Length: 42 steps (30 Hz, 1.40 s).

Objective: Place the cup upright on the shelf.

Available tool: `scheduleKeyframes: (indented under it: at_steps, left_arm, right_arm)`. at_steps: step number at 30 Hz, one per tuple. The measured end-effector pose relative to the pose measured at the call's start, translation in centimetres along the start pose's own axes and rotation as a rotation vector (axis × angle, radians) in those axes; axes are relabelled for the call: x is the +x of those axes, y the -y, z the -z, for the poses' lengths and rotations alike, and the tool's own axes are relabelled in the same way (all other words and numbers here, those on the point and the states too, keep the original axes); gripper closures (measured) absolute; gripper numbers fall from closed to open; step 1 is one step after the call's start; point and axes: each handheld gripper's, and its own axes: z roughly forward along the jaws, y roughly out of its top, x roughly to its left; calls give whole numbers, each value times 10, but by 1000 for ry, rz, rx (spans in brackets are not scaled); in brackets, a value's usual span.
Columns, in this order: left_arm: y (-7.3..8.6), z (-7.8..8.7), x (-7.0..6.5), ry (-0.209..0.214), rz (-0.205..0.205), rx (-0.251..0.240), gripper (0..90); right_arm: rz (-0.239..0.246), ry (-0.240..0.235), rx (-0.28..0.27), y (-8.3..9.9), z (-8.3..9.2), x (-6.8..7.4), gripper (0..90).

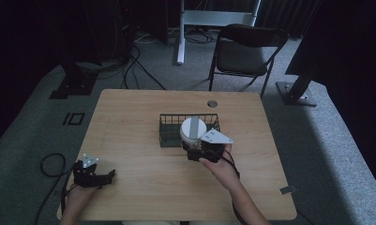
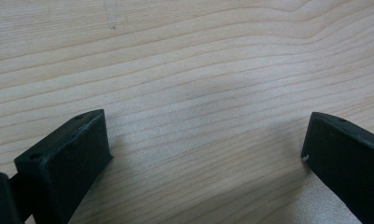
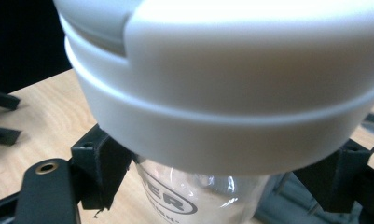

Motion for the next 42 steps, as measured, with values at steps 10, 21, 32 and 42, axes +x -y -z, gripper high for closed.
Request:
scheduleKeyframes:
  at_steps: [10, 21, 32, 42]
  left_arm:
    - [0, 0, 0, 0, -1, 0, 12]
    - [0, 0, 0, 0, -3, 1, 12]
    - [0, 0, 0, 0, -1, 1, 12]
    - [0, 0, 0, 0, -1, 1, 12]
  right_arm:
    - [-22, 121, -18, -17, -13, -8, 186]
    - [-70, 259, -11, -30, -43, -11, 186]
    - [-113, 324, 20, -32, -70, -15, 186]
    - [-119, 350, 67, -27, -90, -12, 186]
